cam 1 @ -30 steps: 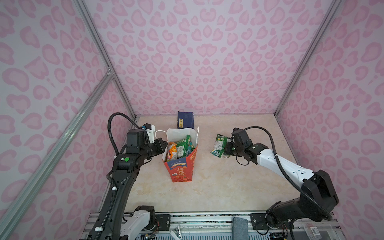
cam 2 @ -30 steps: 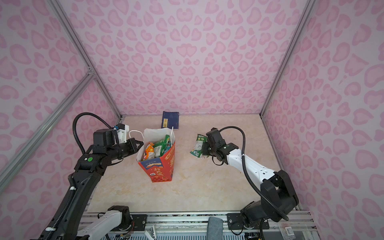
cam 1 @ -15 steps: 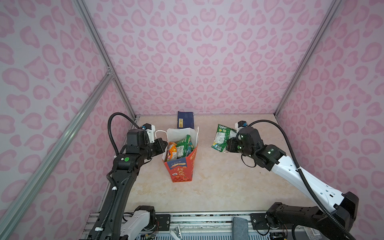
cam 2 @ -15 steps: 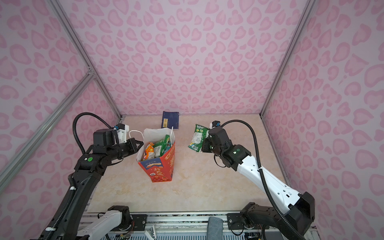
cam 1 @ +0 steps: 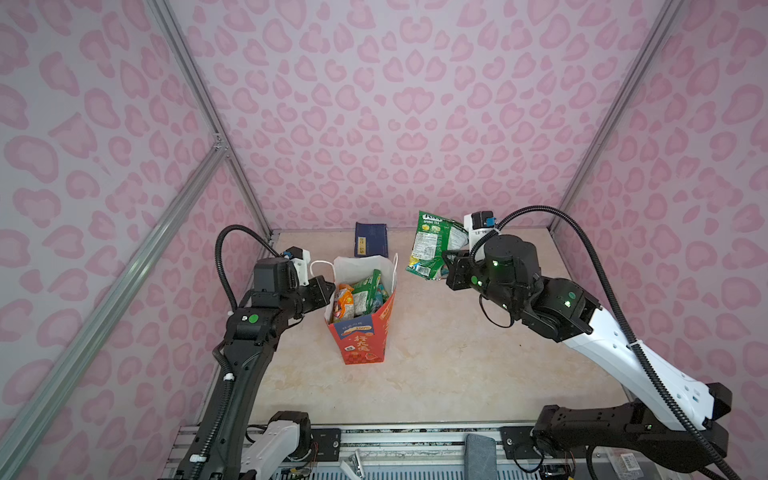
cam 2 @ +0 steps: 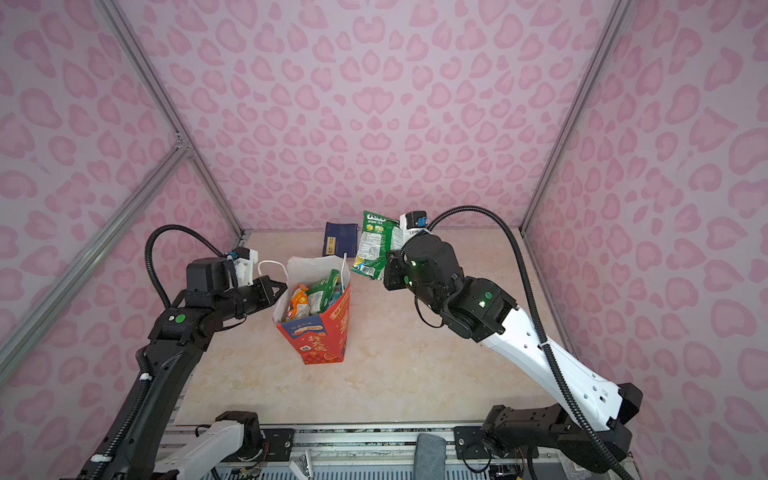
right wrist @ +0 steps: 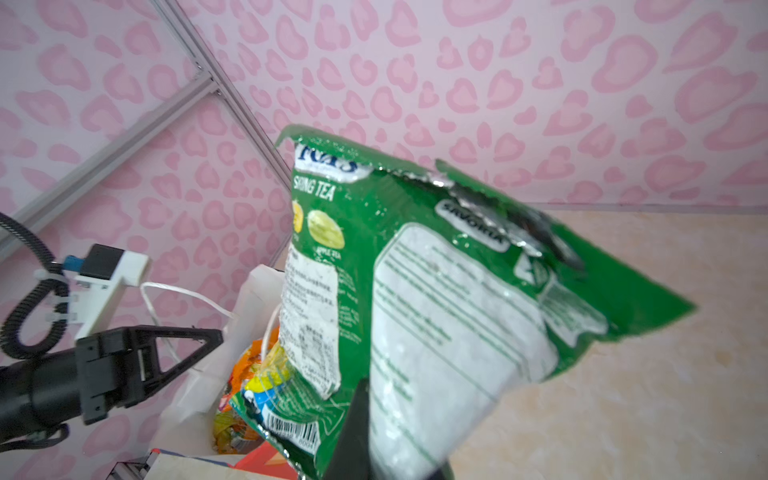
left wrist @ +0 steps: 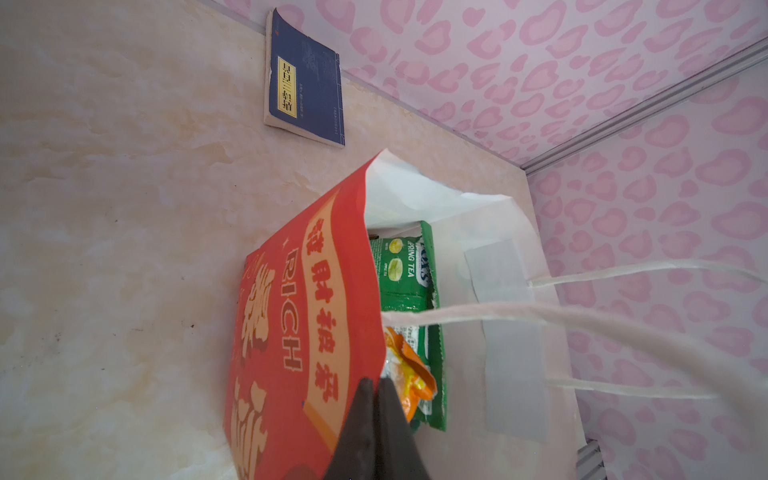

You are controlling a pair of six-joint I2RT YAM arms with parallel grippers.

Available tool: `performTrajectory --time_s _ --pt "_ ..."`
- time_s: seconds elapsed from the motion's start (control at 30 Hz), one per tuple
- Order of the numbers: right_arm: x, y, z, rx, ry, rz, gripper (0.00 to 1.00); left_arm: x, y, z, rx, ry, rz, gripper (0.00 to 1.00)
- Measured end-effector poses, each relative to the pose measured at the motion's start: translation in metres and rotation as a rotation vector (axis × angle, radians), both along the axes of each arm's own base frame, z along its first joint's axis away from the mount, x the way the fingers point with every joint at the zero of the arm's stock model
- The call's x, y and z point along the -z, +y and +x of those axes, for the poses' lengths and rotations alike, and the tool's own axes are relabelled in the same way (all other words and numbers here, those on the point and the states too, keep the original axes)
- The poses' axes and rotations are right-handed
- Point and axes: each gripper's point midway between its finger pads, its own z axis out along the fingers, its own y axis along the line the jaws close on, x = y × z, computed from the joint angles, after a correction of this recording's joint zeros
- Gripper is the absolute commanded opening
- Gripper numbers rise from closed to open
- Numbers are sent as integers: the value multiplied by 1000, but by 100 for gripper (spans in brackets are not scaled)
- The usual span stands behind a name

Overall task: Place the snacks into the paper bag
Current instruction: 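Carry the Spring Tea packet over the bag opening with the right gripper, then lower the Spring Tea packet into the bag with the right gripper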

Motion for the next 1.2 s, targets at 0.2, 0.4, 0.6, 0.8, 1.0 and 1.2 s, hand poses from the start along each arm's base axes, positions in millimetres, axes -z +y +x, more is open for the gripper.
performTrajectory --time_s 0.2,0.4,0.6,0.8,1.0,1.2 --pt "-41 50 -8 -88 -86 3 0 0 0 0 0 -1 0 9" --pt "-46 106 -7 -178 -101 -20 0 0 0 0 0 -2 0 9" --pt "-32 151 1 -249 -74 -31 0 -1 0 -1 0 -3 0 9" --pt "1 181 7 -295 -10 -52 0 -1 0 -1 0 -5 -1 9" --pt "28 190 14 -308 47 -56 0 -1 1 -1 -1 -4 0 9" --pt "65 184 20 -300 123 -82 0 -1 0 -1 -1 -4 0 9"
